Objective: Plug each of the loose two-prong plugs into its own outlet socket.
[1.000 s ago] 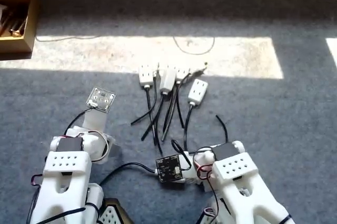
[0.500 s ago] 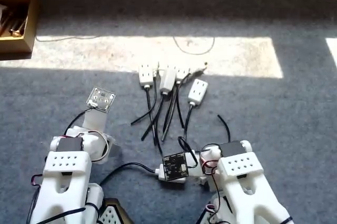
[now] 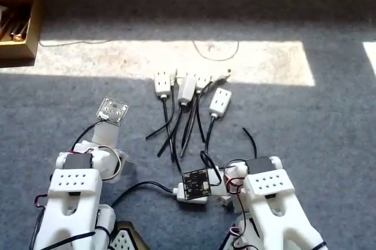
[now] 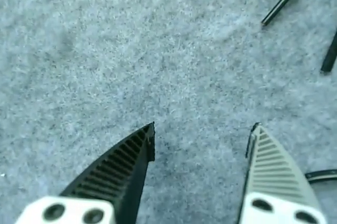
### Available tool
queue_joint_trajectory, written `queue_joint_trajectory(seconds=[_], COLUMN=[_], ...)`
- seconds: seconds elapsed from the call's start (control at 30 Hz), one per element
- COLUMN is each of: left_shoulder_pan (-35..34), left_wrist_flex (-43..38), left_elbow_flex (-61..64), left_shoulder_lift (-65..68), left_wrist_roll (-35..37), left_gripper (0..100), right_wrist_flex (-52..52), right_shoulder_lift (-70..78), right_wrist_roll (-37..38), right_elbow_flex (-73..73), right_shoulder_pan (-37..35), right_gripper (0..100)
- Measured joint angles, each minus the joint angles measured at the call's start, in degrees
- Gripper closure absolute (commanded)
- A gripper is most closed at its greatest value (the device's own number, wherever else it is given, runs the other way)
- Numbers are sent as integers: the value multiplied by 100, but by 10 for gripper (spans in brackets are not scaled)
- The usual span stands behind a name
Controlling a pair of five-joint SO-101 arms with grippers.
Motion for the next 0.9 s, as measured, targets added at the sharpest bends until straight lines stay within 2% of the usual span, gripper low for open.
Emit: queue_joint_trajectory(seconds=[0.2, 0.3, 0.47, 0.7, 0.8, 0.9], left_shoulder_pan=[0, 0, 0, 0, 0, -18], left_wrist_flex=[0, 0, 0, -18, -18, -18], left_elbow_flex=[0, 0, 0, -123, -545, -1240], left_shoulder_lift=[0, 0, 0, -35, -35, -35], left_wrist_roll=[0, 0, 0, 0, 0, 0], left_gripper=[712, 712, 712, 712, 712, 712], right_wrist_flex=[-18, -9, 79, 914, 1451, 1741], right_shoulder_lift=[9, 9, 9, 18, 18, 193], right_wrist_roll=[0, -273, -1345, -3103, -3912, -4818], right_elbow_flex=[0, -9, -510, -1996, -2840, -3587], right_shoulder_pan=[62, 141, 185, 158, -264, -1037], right_gripper=[992, 993, 993, 993, 993, 993])
